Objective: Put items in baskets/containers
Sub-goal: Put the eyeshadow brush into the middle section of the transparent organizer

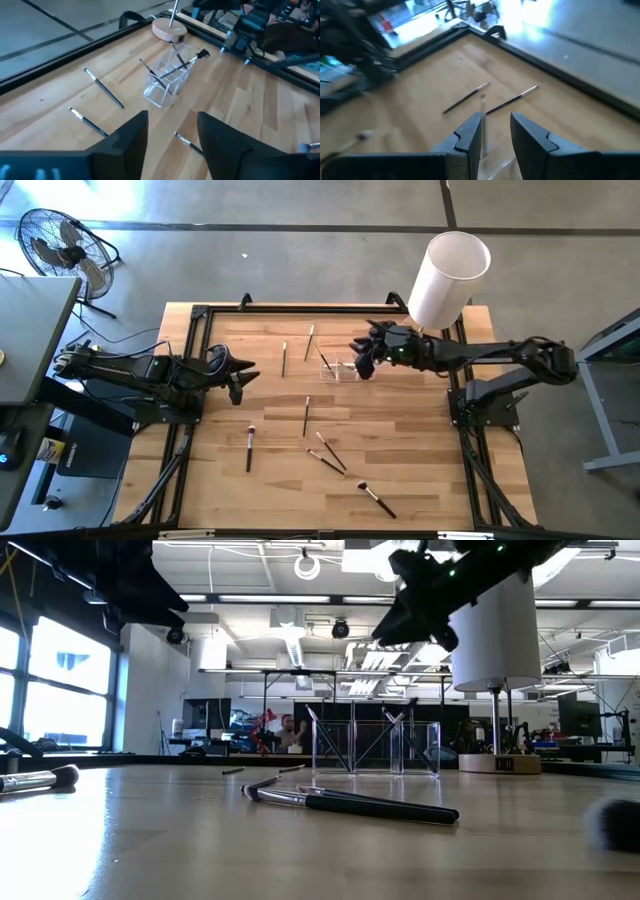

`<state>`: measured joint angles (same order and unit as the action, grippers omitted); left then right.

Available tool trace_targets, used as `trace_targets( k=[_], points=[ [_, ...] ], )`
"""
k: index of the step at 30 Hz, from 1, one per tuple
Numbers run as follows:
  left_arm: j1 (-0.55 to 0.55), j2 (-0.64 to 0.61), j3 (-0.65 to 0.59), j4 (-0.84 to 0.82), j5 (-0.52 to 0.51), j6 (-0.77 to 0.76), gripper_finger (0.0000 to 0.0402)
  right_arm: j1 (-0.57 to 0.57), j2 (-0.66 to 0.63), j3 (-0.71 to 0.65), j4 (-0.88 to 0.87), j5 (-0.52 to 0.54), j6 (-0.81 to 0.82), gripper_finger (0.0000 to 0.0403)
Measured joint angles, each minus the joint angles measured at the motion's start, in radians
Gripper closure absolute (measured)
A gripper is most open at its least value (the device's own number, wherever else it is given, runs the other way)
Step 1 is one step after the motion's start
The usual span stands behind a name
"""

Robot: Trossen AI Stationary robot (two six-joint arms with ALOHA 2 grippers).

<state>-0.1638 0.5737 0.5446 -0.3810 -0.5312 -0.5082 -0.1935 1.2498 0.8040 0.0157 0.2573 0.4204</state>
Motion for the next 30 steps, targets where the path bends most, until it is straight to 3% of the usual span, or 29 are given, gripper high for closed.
trace_targets(
  k=[5,8,14,17,21,26,30],
  points=[
    [0.0,0.0,0.001,0.019,0.0,-0.01,0.0221,0.096,-0.103,0.001,-0.224,0.02,0.229,0.0309],
    [0.0,0.038,0.001,0.003,0.012,-0.09,0.0221,0.188,-0.133,0.001,-0.431,0.052,0.4,0.0331],
    [0.0,0.209,0.057,-0.222,0.129,-0.433,0.0221,0.393,-0.137,0.001,-0.797,0.093,0.812,0.0394],
    [0.0,0.313,0.084,-0.363,0.237,-0.608,0.0221,0.475,-0.137,0.001,-0.878,0.117,0.96,0.0396],
    [0.0,0.449,0.104,-0.408,0.405,-0.804,0.0221,0.547,-0.136,0.001,-0.917,0.144,1.032,0.0384],
    [0.0,0.607,0.103,-0.348,0.57,-0.902,0.0221,0.59,-0.136,0.001,-0.936,0.161,1.039,0.0386],
    [0.0,0.711,0.105,-0.295,0.637,-0.952,0.0221,0.607,-0.136,0.001,-0.985,0.16,1.034,0.0396]
  ],
)
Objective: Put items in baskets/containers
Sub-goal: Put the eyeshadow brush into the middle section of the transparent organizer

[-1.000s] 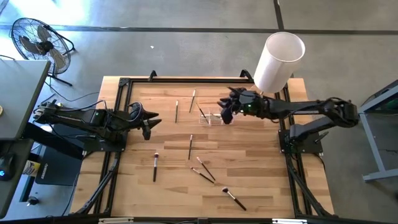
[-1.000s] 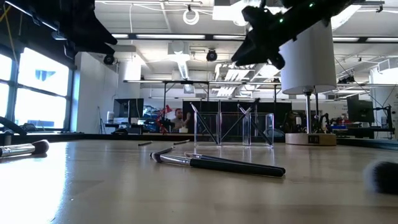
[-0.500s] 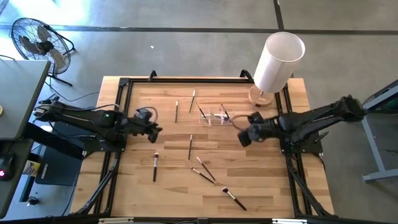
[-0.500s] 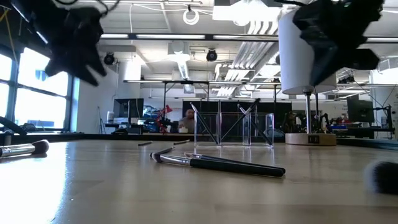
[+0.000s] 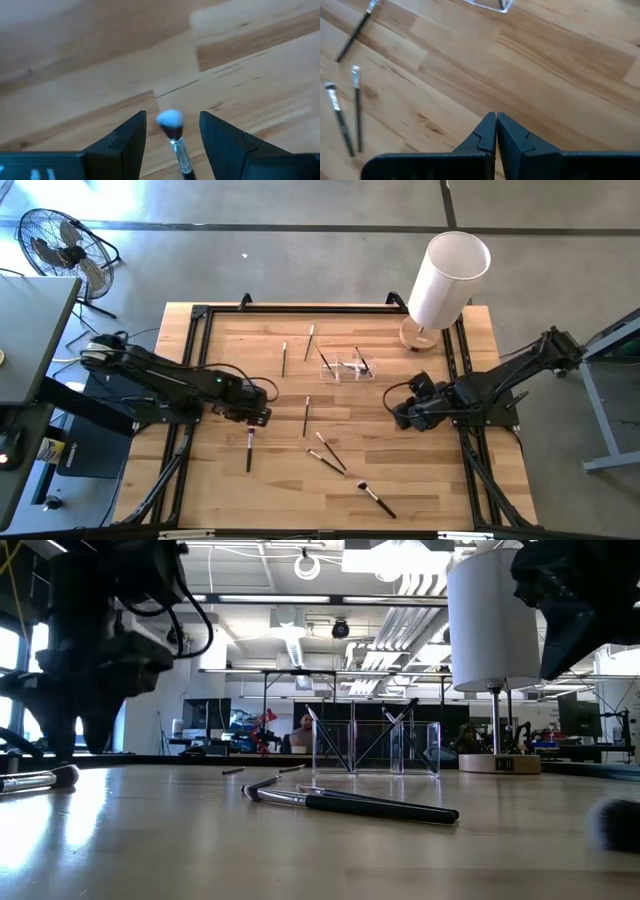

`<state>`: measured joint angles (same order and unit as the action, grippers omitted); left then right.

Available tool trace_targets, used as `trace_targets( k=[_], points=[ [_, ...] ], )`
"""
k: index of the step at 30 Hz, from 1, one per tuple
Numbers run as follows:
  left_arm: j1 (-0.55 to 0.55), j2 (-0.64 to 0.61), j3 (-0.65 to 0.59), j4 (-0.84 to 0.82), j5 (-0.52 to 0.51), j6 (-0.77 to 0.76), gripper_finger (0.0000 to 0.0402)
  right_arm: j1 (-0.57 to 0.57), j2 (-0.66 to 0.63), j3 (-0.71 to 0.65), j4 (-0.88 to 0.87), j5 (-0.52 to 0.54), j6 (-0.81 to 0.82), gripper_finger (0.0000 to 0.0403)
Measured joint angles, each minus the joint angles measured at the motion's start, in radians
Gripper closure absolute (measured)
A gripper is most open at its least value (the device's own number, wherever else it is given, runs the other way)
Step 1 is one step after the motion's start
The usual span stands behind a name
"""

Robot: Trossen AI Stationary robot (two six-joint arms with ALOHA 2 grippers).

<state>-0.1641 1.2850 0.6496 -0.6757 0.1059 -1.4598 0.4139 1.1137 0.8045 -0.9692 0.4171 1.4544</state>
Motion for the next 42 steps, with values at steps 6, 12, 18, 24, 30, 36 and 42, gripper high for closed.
trace_targets(
  k=[6,12,18,24,30,36,42],
  points=[
    [-0.024,0.123,0.034,0.004,0.015,-0.092,0.0221,0.02,0.0,-0.001,-0.037,-0.006,-0.093,0.0399],
    [-0.06,0.211,0.044,0.029,0.03,-0.187,0.023,0.02,0.0,-0.001,-0.055,0.0,-0.166,0.0394],
    [-0.065,0.232,0.043,0.038,-0.016,-0.272,0.033,0.02,0.0,-0.001,-0.058,0.001,-0.271,0.0401],
    [-0.067,0.234,0.042,0.056,-0.092,-0.122,0.038,0.021,0.0,-0.001,-0.059,0.029,-0.369,0.0397],
    [-0.066,0.244,0.147,0.061,-0.255,0.075,0.0395,0.021,0.0,-0.002,-0.058,0.093,-0.382,0.0401],
    [-0.023,0.23,0.408,0.043,-0.498,0.433,0.0398,0.021,-0.002,-0.056,0.021,0.112,-0.331,0.0399],
    [0.108,0.223,0.667,0.204,-0.505,0.992,0.04,0.026,0.0,-0.283,0.436,0.053,-0.252,0.0399]
  ],
)
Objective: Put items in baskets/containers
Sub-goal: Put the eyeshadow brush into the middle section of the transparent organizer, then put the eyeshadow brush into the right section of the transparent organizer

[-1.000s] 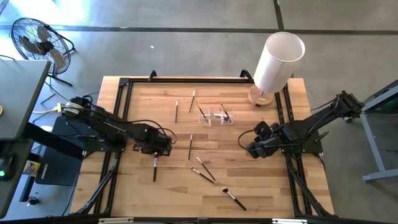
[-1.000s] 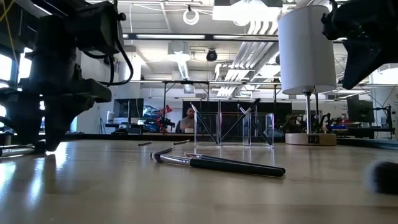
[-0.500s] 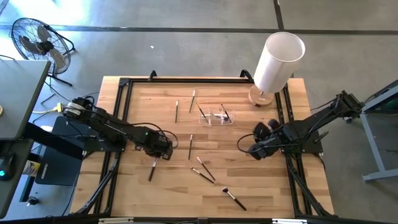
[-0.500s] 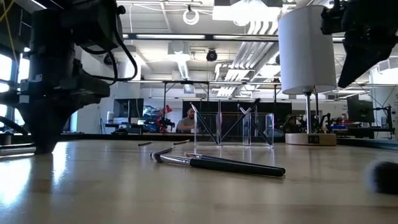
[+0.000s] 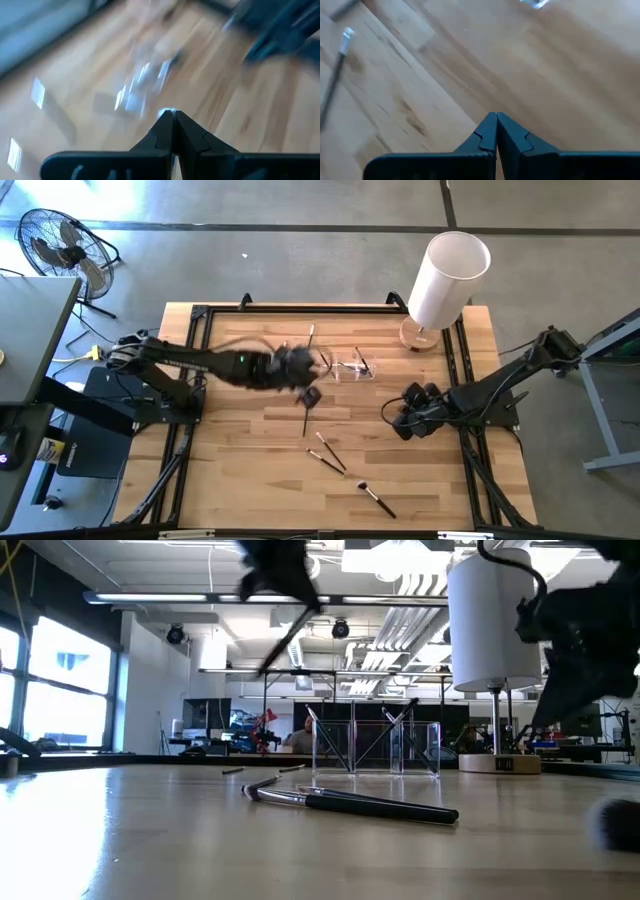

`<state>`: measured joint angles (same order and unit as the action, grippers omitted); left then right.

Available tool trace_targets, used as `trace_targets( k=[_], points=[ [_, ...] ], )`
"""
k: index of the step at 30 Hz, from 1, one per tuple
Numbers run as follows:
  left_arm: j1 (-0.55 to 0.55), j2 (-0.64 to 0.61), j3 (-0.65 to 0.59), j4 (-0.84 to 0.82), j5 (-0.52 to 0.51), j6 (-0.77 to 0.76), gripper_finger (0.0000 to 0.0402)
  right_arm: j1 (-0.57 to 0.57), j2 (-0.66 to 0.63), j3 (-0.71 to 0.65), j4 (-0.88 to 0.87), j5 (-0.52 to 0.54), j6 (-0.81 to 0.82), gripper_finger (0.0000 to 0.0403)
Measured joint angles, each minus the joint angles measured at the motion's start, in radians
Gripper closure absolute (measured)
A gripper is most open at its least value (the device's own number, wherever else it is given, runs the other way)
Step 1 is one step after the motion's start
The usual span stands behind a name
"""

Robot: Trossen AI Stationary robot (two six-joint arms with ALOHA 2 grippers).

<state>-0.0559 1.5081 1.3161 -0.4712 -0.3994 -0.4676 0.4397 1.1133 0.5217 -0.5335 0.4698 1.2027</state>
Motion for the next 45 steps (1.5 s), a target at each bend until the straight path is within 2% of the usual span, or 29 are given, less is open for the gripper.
trace_targets(
  k=[4,8,14,19,23,31,33,38,45],
  points=[
    [0.141,0.001,0.038,0.23,0.162,0.246,0.04,0.0,0.0,-0.151,0.372,0.032,0.059,0.0398],
    [0.277,0.003,0.038,0.338,0.369,0.4,0.04,-0.001,0.0,-0.225,0.585,0.109,0.083,0.0401],
    [0.399,0.126,0.034,0.492,0.675,0.471,0.0401,-0.012,0.0,-0.212,0.607,0.188,0.081,0.0402],
    [0.418,0.24,0.037,0.639,0.813,0.493,0.0401,-0.043,0.0,-0.19,0.605,0.221,0.08,0.0402],
    [0.416,0.308,0.038,0.685,0.838,0.542,0.0401,-0.062,0.0,-0.178,0.605,0.223,0.081,0.0402],
    [0.416,0.383,0.034,0.65,0.85,0.55,0.0386,-0.085,0.0,-0.163,0.607,0.237,0.083,0.0403],
    [0.413,0.383,0.037,0.651,0.814,0.559,0.0376,-0.087,0.0,-0.163,0.607,0.236,0.084,0.0403],
    [0.401,0.406,0.034,0.63,0.638,0.571,0.0355,-0.087,0.0,-0.163,0.61,0.231,0.084,0.0403],
    [0.396,0.401,0.039,0.616,0.616,0.569,0.0312,-0.087,0.0,-0.163,0.603,0.208,0.075,0.0403]
  ],
)
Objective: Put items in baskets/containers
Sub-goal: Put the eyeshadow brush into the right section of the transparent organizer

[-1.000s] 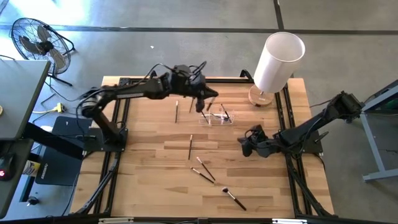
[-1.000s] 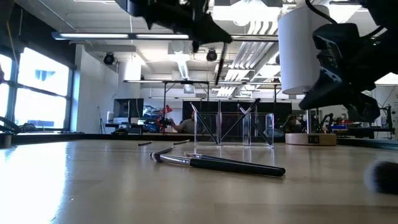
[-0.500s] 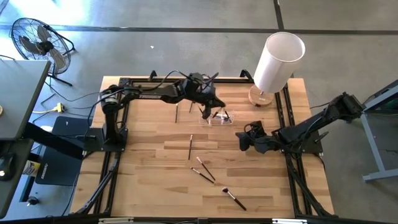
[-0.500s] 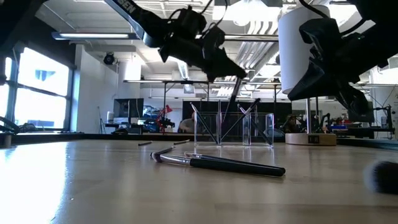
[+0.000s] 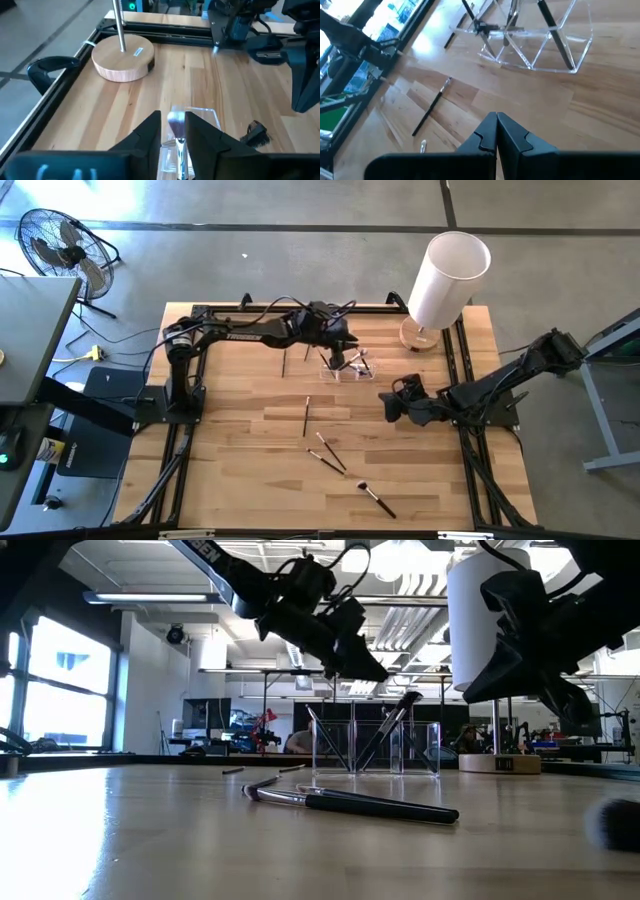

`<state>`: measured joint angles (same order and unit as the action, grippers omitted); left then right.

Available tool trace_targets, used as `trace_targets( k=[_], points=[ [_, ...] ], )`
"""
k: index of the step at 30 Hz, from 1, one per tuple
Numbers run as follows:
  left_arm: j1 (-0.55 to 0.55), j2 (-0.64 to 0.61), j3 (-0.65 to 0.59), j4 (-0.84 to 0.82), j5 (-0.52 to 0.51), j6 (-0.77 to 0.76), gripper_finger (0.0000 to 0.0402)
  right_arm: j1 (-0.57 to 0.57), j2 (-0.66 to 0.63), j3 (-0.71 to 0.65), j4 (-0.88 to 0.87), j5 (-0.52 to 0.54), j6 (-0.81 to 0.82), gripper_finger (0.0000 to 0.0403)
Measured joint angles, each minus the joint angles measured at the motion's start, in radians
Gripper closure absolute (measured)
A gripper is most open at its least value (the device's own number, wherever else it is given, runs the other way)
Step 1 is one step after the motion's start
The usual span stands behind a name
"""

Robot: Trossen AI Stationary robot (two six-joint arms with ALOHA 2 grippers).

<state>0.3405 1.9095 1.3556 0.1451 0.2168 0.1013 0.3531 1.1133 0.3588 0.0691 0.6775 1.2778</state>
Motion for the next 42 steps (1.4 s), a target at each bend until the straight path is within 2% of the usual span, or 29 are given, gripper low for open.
trace_targets(
  k=[5,10,14,17,22,24,27,33,35,37,39,42],
  points=[
    [-0.01,-0.043,0.069,-0.127,-0.012,-0.002,0.0293,0.0,0.0,0.0,-0.03,-0.069,-0.025,0.0403],
    [-0.039,-0.092,0.166,-0.313,-0.078,-0.082,0.0299,0.0,0.0,0.0,-0.03,-0.135,-0.115,0.0403],
    [-0.087,-0.109,0.212,-0.482,-0.091,-0.179,0.0317,0.0,0.0,0.0,-0.028,-0.136,-0.136,0.0403],
    [-0.146,-0.121,0.228,-0.548,-0.124,-0.255,0.0338,0.0,0.0,0.0,-0.028,-0.136,-0.135,0.0401],
    [-0.289,-0.112,0.219,-0.754,-0.212,-0.333,0.0391,0.0,0.0,0.0,-0.027,-0.092,-0.198,0.0396],
    [-0.352,-0.118,0.214,-0.797,-0.252,-0.371,0.0396,0.0,0.0,0.0,-0.024,-0.075,-0.229,0.0397],
    [-0.432,-0.115,0.16,-0.799,-0.272,-0.425,0.0397,0.0,0.0,0.0,0.007,-0.082,-0.268,0.0401],
    [-0.543,-0.184,-0.017,-0.751,-0.307,-0.519,0.04,0.0,0.003,0.031,0.07,-0.157,-0.477,0.0402],
    [-0.564,-0.231,-0.12,-0.73,-0.301,-0.547,0.04,0.0,0.027,0.105,0.004,-0.151,-0.512,0.0402],
    [-0.582,-0.293,-0.218,-0.625,-0.298,-0.574,0.0401,-0.002,0.077,0.213,-0.116,-0.131,-0.554,0.0402],
    [-0.604,-0.392,-0.333,-0.581,-0.308,-0.609,0.0401,-0.018,0.155,0.34,-0.216,-0.129,-0.59,0.0402],
    [-0.639,-0.536,-0.49,-0.496,-0.332,-0.654,0.0401,-0.054,0.296,0.543,-0.364,-0.18,-0.609,0.0402]
  ],
)
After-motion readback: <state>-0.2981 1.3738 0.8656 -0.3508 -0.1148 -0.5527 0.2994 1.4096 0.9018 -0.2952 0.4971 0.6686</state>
